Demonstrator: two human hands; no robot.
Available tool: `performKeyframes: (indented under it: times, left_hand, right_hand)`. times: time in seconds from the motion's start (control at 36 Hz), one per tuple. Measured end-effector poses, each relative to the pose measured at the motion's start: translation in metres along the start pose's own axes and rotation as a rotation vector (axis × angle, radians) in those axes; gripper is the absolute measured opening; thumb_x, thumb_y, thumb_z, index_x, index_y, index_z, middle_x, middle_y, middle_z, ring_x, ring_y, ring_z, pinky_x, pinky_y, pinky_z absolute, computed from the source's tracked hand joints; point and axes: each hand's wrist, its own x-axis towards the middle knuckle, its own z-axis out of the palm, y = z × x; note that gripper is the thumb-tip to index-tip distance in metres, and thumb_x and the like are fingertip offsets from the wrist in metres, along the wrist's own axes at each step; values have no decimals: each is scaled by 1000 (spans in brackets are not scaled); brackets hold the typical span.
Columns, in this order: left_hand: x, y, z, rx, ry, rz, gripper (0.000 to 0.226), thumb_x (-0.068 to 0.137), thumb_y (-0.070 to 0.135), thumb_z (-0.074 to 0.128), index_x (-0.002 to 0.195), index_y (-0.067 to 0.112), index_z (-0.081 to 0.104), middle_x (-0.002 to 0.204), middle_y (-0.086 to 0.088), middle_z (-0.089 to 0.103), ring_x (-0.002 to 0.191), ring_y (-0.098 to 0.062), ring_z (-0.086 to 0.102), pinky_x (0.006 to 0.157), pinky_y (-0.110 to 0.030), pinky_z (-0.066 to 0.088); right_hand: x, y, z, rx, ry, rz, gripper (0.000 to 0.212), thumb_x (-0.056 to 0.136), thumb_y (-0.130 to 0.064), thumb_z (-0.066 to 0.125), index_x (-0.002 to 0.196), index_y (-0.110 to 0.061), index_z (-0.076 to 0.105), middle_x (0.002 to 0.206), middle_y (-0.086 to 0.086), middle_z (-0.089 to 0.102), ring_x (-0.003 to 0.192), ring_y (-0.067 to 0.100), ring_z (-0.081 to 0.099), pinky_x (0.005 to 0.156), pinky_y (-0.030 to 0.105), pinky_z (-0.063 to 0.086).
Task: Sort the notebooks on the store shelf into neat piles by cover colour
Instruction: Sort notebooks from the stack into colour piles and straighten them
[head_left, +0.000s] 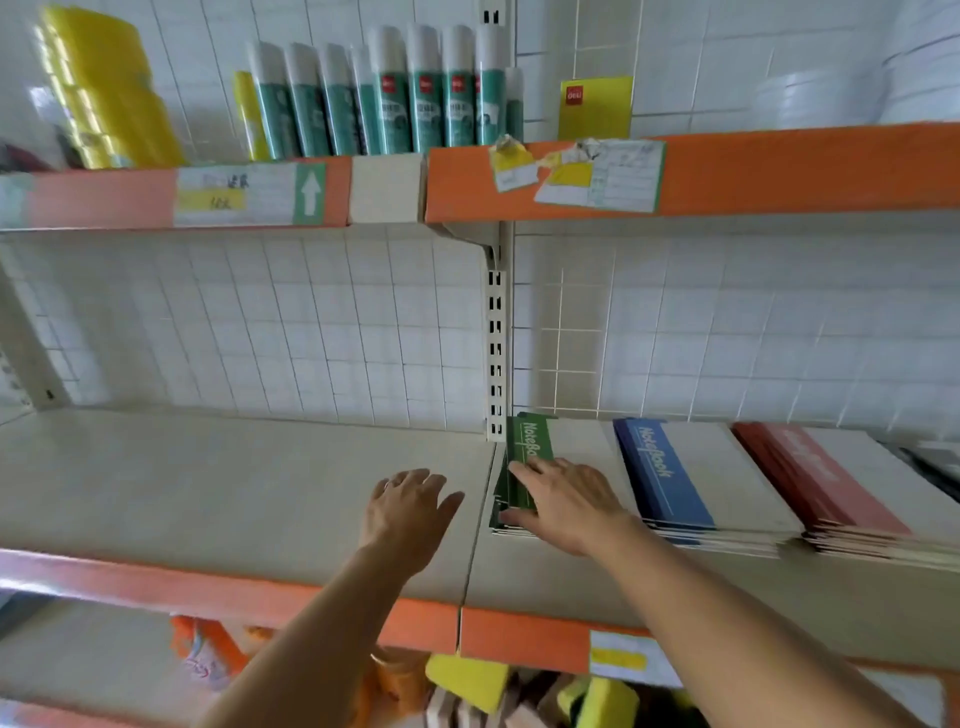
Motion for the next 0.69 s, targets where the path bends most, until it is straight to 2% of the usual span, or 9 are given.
performKeyframes:
  times: [0.14,0.33,0.53,0.69]
  left_hand:
    - [5,0,0,-45,-6,37,49,99,52,28,136,26,48,143,5,46,132,-15,40,109,-32,28]
    - [2,26,-5,-132,5,154,48,101,49,27,140,27,43,145,5,44,133,-15,39,108,-32,29]
    - [-11,77,-9,-182,80,283,33,99,41,36,121,25,54,127,7,56,117,-16,49,95,-30,36]
    - [-23,123,-16,-163,66,367,42,101,46,30,136,29,46,140,8,48,129,-15,42,103,-30,31]
  right_hand:
    - [-10,-2,-4,32,-13,57,84,85,-74,35,149,-21,24,152,6,33,132,26,40,104,41,38]
    - [-42,11,-7,66,65,185,71,89,-70,34,140,-20,38,138,2,48,120,22,48,94,38,43]
    - [-99,37,-8,62,89,357,63,91,-67,36,136,-24,43,135,-4,50,118,18,50,89,33,42]
    - [-156,68,-15,79,96,477,65,93,-63,34,145,-25,34,149,-3,38,132,19,40,101,32,37]
